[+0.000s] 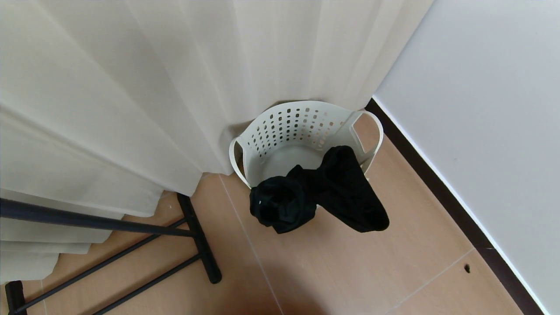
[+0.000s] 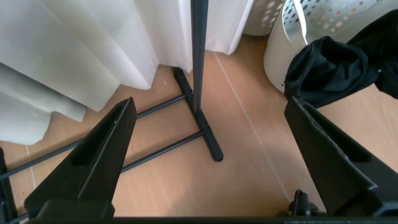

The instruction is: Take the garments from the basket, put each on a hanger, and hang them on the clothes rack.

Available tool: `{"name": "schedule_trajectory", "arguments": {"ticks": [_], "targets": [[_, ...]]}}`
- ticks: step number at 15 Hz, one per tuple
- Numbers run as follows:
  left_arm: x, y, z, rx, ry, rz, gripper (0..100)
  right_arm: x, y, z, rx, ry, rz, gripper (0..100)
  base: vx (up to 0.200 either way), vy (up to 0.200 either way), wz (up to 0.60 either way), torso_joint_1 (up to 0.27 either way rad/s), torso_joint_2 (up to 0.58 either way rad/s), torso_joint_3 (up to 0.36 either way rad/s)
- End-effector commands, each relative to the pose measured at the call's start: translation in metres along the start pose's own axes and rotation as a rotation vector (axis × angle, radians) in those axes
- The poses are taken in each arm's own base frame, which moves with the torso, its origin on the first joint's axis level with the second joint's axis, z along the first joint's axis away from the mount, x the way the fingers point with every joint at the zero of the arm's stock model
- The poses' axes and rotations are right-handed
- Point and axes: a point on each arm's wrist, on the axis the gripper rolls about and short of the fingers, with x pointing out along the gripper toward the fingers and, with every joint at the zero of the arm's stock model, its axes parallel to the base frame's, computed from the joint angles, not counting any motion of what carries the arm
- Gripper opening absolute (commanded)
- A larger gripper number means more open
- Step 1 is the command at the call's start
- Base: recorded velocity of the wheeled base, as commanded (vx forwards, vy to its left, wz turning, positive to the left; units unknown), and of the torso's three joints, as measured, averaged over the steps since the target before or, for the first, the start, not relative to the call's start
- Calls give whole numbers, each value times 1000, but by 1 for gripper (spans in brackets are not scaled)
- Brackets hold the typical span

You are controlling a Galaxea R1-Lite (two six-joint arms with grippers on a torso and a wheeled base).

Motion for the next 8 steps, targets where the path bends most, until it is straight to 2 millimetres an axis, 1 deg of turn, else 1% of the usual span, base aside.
{"name": "schedule_trajectory", "arguments": {"ticks": [1,2,6,7,8], "targets": [[0,0,0,-2,0,2,100,0,0,-1,-1,14,0,100,0,0,0,7,-2,-139],[0,0,0,0,0,3,100,3,0,-1,-1,40,1,100,0,0,0,2,2,-95],[0,0,0,-2,-2,3,100,16,0,0,-33,192,28,100,0,0,0,0,0,0],[0,0,0,-2,-2,3,100,23,1,1,-48,258,68,100,0,0,0,0,0,0],[0,0,0,-2,-2,3,100,29,1,6,-53,302,111,100,0,0,0,0,0,0]]}}
